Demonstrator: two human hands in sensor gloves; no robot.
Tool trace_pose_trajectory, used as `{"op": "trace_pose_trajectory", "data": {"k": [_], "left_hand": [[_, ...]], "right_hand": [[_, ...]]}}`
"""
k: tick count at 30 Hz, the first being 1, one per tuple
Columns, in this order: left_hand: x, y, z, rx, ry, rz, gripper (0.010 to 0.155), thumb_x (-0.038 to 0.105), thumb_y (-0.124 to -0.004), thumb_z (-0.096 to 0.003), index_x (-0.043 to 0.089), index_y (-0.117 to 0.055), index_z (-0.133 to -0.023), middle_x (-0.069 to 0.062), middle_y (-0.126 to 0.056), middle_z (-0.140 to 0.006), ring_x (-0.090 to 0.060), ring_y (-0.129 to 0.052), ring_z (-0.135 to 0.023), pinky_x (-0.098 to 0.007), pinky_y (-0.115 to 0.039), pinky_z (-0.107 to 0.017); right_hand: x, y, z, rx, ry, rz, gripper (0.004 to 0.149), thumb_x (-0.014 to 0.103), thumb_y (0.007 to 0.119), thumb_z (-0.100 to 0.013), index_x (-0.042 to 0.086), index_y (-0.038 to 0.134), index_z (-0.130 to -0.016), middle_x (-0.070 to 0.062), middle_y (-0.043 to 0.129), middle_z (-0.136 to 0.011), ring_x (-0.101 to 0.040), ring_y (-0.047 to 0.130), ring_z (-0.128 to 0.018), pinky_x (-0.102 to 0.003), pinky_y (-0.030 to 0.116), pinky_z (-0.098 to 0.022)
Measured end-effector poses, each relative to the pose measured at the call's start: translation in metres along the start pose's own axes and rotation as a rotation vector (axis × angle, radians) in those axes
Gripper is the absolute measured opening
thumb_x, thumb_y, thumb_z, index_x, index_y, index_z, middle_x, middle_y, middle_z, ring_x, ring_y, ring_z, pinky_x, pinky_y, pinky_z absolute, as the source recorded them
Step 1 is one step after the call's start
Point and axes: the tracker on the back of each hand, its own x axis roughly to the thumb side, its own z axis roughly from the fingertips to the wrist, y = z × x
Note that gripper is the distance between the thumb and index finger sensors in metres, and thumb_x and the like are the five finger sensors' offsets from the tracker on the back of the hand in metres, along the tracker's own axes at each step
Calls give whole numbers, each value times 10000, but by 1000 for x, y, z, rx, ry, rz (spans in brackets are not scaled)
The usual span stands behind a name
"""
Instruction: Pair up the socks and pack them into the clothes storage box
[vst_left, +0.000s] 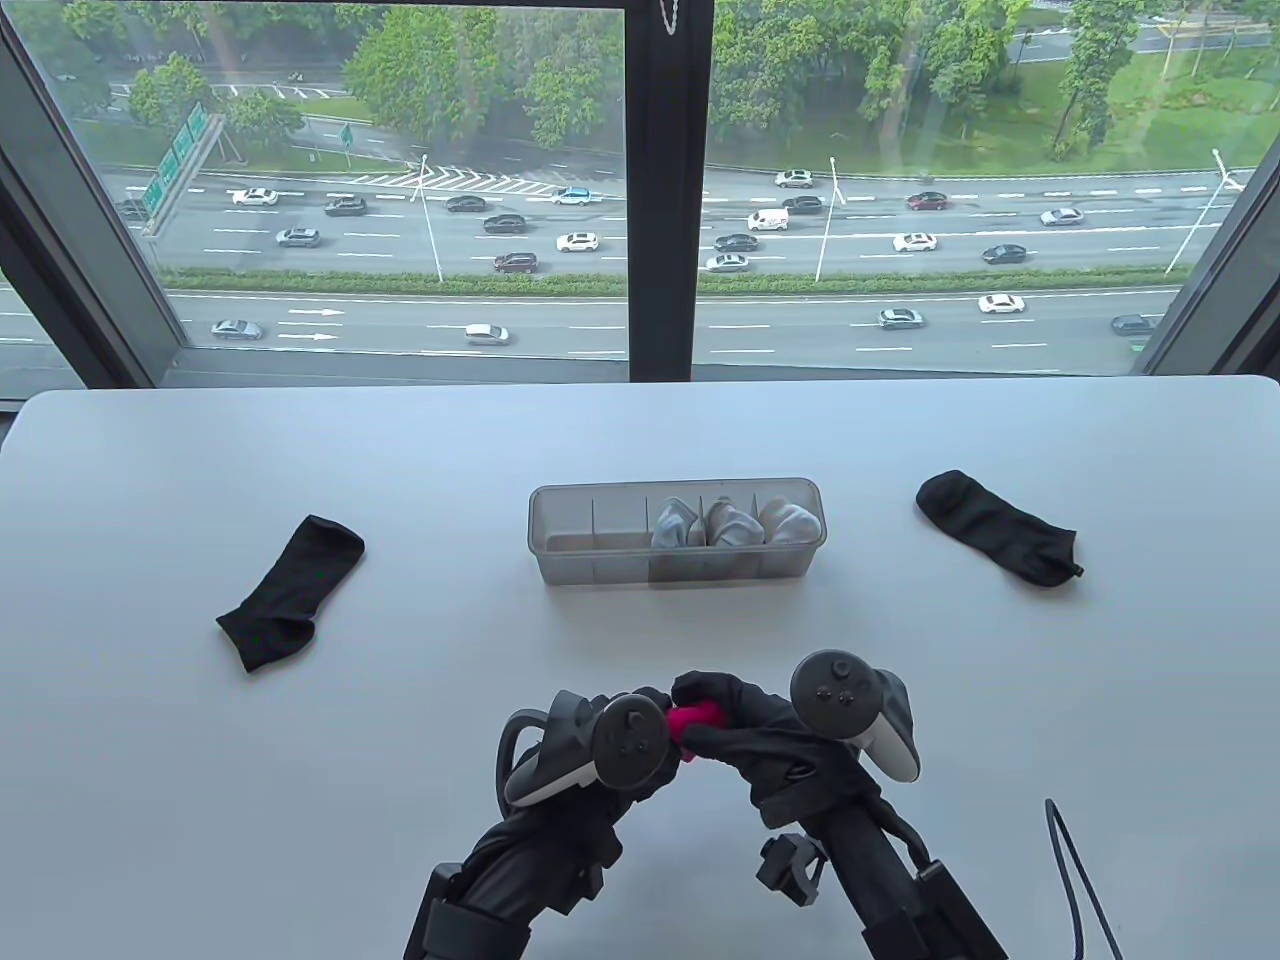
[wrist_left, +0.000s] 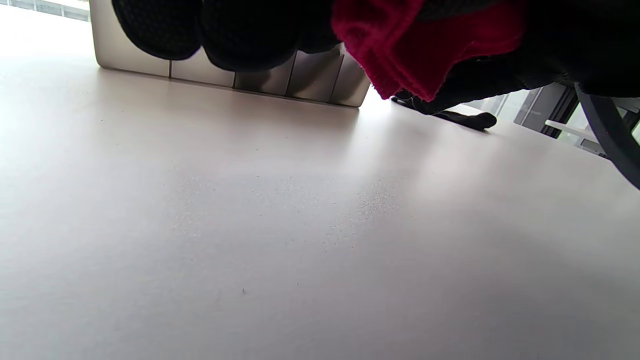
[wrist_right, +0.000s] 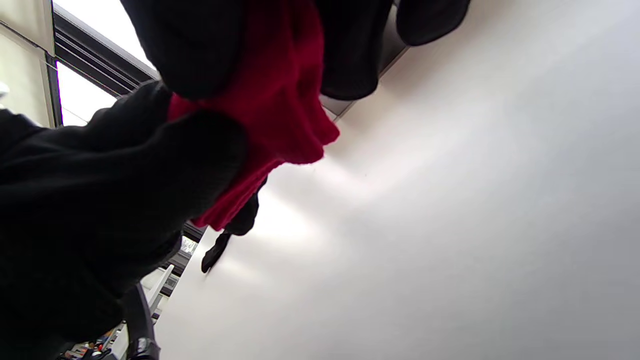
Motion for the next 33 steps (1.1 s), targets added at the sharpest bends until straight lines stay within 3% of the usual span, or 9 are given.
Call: {"op": "trace_pose_trajectory", "data": {"k": [5,8,11,15,19,24,28,31,33], "left_hand": [[-2,-3,2,32,84,-44,787,523,-680,-522,107,-329,-1090,-206,-513,-1100,-430,-675,-951,-683,-546,-746],[4,-2,3,111,41,-43,623,426,-686,-553,109,-491,-1053,-177,-663,-1028,-382,-806,-838,-646,-636,-718],[5,1,2,103,26,-59,600,409,-650,-546,76,-517,-1027,-150,-755,-932,-332,-876,-741,-621,-697,-683],[4,2,4,135,10,-25,612,475,-649,-517,78,-583,-978,-99,-859,-747,-251,-917,-540,-571,-767,-590],[3,4,6,142,34,-43,793,549,-656,-514,121,-356,-1110,-181,-579,-1100,-418,-713,-963,-686,-556,-750],[6,1,4,139,13,-36,665,460,-640,-542,89,-455,-1062,-160,-679,-991,-368,-801,-829,-655,-613,-726],[3,1,3,106,-18,12,626,514,-644,-493,82,-613,-946,-70,-858,-703,-230,-922,-526,-561,-782,-581],[0,2,3,126,-15,44,645,546,-652,-497,79,-666,-942,-66,-912,-658,-238,-972,-488,-553,-809,-557],[4,3,4,134,-13,27,717,528,-650,-526,45,-556,-1048,-175,-843,-919,-384,-941,-758,-630,-712,-663]], "right_hand": [[-2,3,1,-30,20,-39,534,412,689,-593,115,596,-1028,-66,901,-771,-261,865,-756,-609,539,-757],[-6,2,-2,4,41,-142,553,419,685,-590,144,549,-1050,-68,855,-819,-274,812,-813,-628,501,-763],[-5,2,-2,113,-23,-172,682,387,756,-567,289,358,-1112,-115,463,-1200,-451,550,-1040,-672,445,-757],[-2,-2,1,-38,-9,-98,569,396,784,-554,224,563,-1049,-65,827,-933,-278,810,-901,-607,540,-766],[-7,-5,5,-131,31,-94,557,447,741,-580,122,596,-1009,-44,885,-800,-236,880,-783,-591,556,-766],[-1,-2,3,-84,15,-141,560,450,732,-580,135,582,-1018,-61,846,-840,-267,826,-838,-621,526,-763],[1,1,-1,80,-52,-219,757,362,795,-558,250,304,-1123,-127,459,-1189,-437,544,-1057,-637,501,-765],[-1,-6,2,-63,-29,-121,597,366,815,-551,276,521,-1063,-64,751,-1039,-296,754,-984,-581,560,-776],[-4,-8,3,-116,17,-115,563,402,794,-566,223,567,-1049,-69,841,-940,-272,856,-878,-585,557,-776]]}}
